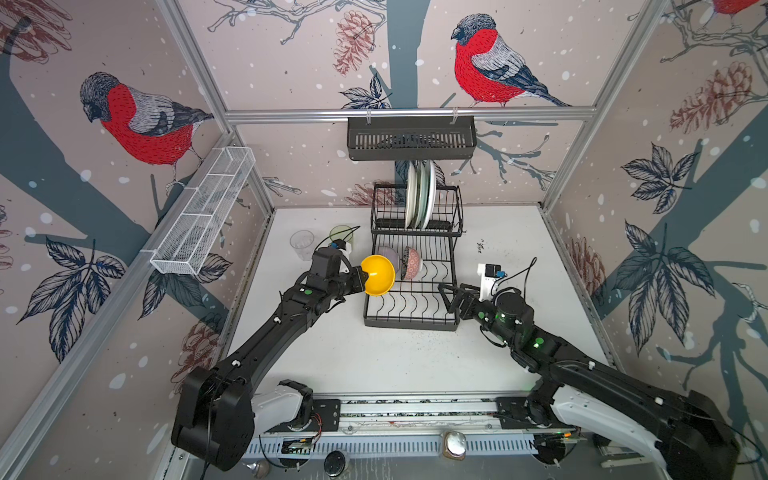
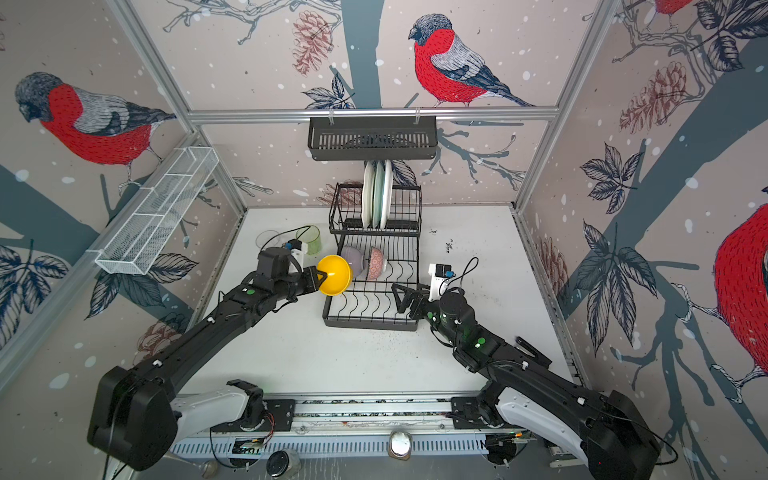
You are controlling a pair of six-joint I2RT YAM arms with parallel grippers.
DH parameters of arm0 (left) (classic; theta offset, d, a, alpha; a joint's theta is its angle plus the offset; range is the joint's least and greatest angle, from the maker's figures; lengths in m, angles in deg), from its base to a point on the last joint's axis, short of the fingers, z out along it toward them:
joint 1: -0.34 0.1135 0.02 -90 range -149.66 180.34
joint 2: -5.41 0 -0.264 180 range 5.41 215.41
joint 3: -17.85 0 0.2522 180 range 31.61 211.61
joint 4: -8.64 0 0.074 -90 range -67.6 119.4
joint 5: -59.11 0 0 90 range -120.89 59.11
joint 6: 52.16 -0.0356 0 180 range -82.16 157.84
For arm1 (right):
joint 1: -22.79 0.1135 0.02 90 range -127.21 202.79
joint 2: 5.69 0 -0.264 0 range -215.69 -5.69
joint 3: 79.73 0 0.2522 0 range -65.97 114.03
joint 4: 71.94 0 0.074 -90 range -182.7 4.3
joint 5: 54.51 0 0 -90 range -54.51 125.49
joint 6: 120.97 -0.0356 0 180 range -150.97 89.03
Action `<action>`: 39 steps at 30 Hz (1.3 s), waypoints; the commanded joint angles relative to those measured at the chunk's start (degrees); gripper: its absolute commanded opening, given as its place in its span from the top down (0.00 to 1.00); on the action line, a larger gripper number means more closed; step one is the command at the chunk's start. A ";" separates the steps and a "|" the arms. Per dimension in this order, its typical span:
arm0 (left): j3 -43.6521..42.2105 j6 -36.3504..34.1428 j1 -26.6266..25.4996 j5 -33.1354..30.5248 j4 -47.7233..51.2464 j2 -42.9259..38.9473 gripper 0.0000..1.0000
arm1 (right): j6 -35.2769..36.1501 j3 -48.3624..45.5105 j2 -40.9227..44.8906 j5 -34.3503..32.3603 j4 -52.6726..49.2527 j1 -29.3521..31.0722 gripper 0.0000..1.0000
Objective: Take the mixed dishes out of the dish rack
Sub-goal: 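Open the right gripper and withdraw while the left arm carries the bowl away, then lower the yellow bowl onto the table near the glasses and release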
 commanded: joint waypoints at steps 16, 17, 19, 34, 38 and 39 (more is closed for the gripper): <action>0.29 -4.05 17.96 -16.78 10.13 2.64 1.00 | 3.85 5.14 -1.51 2.61 -6.83 -0.74 0.01; 0.62 -4.46 18.54 -18.14 10.46 3.14 1.00 | 4.06 5.06 -1.59 2.74 -6.90 -0.87 0.00; 0.77 -4.34 21.10 -18.48 9.97 4.78 1.00 | 4.72 5.14 -1.74 3.13 -7.37 -1.06 0.01; 4.60 -4.02 26.81 -18.24 10.83 15.55 1.00 | 4.97 4.26 -1.86 8.26 -7.75 -4.00 0.00; 5.66 -3.67 26.81 -16.99 11.36 18.31 1.00 | 4.58 3.79 -1.51 9.72 -8.28 -4.09 0.01; 5.65 -3.56 26.81 -16.78 11.17 18.68 1.00 | 4.42 3.66 -1.42 9.77 -8.41 -4.09 0.00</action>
